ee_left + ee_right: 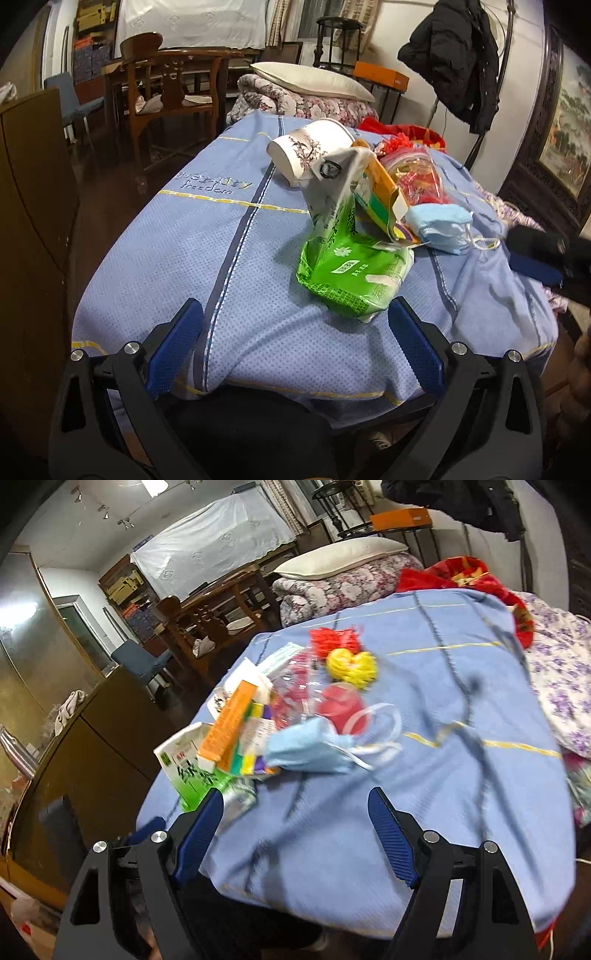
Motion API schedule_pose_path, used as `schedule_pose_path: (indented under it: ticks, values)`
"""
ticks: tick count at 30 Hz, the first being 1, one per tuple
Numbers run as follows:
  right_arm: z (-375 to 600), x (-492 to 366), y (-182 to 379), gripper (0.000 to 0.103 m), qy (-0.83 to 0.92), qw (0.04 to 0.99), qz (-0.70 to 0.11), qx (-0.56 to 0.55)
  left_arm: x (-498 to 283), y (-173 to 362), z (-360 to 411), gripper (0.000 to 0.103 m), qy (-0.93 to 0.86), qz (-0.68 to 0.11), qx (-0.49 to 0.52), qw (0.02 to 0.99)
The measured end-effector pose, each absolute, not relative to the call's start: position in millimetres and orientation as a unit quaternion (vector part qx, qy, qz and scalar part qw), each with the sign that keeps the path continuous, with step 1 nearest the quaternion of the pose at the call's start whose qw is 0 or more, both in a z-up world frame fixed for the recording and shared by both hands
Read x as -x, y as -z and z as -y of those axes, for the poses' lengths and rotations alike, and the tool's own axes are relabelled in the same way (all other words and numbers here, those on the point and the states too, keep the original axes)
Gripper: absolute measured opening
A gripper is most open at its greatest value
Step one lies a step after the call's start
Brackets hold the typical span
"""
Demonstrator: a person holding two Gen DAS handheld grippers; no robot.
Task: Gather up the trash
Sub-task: 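Grasp the orange medicine box with the right tool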
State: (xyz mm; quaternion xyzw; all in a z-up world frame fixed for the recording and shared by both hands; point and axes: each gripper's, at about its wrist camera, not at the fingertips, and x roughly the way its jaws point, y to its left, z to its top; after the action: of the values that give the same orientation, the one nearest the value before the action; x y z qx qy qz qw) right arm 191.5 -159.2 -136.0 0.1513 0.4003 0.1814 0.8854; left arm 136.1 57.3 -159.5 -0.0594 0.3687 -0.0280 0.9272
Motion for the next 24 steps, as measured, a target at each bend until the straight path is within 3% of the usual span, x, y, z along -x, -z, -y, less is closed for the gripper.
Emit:
schedule_pose_path:
  ticks: [6, 9, 15, 16, 17, 18, 24]
  values:
    - [121.1, -206.6, 116.4, 0.079, -0.221, 0.889, -0.378, -0.134, -138.8, 160.7, -50.9, 0.096, 0.017, -0.374, 0.037, 0.927]
    - [101.3, -215.3, 113.1, 0.074, -0.234, 0.889, -0.376, -0.12, -138.8, 160.3, -51.6, 0.096, 0.02, -0.374, 0.038, 0.927]
    - [71.3, -232.7, 132.4, 0.054, -0.226, 0.884, -0.401, -0.085, -138.4, 158.7, -55.5, 0.096, 0.034, -0.371, 0.046, 0.927]
    - [68.3, -238.2, 138.0, 0.046, -0.223, 0.882, -0.407, -0.085, -138.5, 158.6, -55.7, 0.096, 0.036, -0.371, 0.046, 0.927]
    - [66.9, -242.0, 141.3, 0.027, -0.221, 0.881, -0.411, -0.084, -138.8, 158.6, -55.9, 0.096, 0.037, -0.371, 0.045, 0.927]
    - [67.3, -245.1, 144.7, 0.023, -0.223, 0.88, -0.412, -0.085, -138.7, 158.6, -55.9, 0.096, 0.037, -0.371, 0.044, 0.927]
    - [112.8, -214.3, 117.5, 0.019, -0.264, 0.893, -0.332, -0.149, -138.8, 158.0, -56.8, 0.096, 0.038, -0.37, 0.051, 0.927]
